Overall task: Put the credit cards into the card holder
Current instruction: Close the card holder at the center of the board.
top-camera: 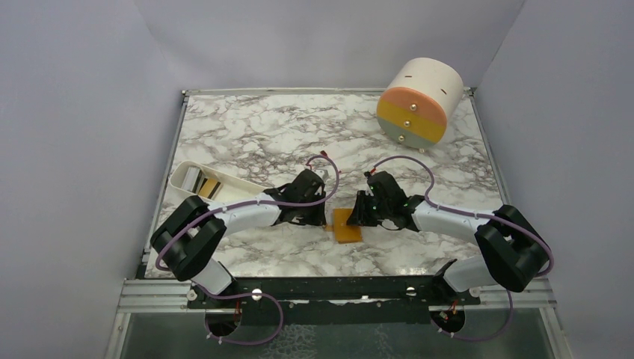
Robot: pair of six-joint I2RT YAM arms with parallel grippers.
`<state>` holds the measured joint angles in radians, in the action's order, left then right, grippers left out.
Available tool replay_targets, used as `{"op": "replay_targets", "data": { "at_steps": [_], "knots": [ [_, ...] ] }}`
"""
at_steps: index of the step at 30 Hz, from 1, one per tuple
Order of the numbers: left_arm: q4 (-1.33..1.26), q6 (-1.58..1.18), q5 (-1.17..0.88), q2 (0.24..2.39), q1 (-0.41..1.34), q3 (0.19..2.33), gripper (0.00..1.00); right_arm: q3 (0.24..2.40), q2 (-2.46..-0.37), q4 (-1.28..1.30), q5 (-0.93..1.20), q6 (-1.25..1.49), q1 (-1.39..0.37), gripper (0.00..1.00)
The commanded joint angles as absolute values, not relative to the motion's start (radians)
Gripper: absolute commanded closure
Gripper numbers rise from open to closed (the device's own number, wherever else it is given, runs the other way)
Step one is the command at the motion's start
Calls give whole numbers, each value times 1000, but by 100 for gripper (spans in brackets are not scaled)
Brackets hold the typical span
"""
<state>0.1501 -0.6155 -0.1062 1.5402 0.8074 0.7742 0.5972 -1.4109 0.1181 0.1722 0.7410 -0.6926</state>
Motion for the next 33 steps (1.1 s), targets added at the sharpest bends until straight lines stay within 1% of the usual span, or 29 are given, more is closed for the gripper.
{"op": "replay_targets", "data": {
  "at_steps": [1,5,12,18,22,27,30,33],
  "knots": [
    [174,-625,-91,1492,810,759,76,552,-1456,155,109,724,-698,81],
    [180,-635,-93,1459,811,750,74,553,-1451,156,111,724,-699,81],
    [99,-654,-189,1467,811,776,51,555,-1449,153,118,721,-699,81],
    [88,-652,-184,1540,815,805,40,560,-1438,158,120,718,-699,81],
    [77,-636,-173,1593,826,827,39,556,-1440,145,120,719,-699,81],
    [101,-615,-120,1623,841,849,39,541,-1469,122,127,718,-699,81],
    [175,-592,-39,1613,848,864,44,540,-1478,118,125,720,-699,81],
    [216,-577,15,1585,849,848,50,536,-1487,115,123,722,-699,81]
  ]
}}
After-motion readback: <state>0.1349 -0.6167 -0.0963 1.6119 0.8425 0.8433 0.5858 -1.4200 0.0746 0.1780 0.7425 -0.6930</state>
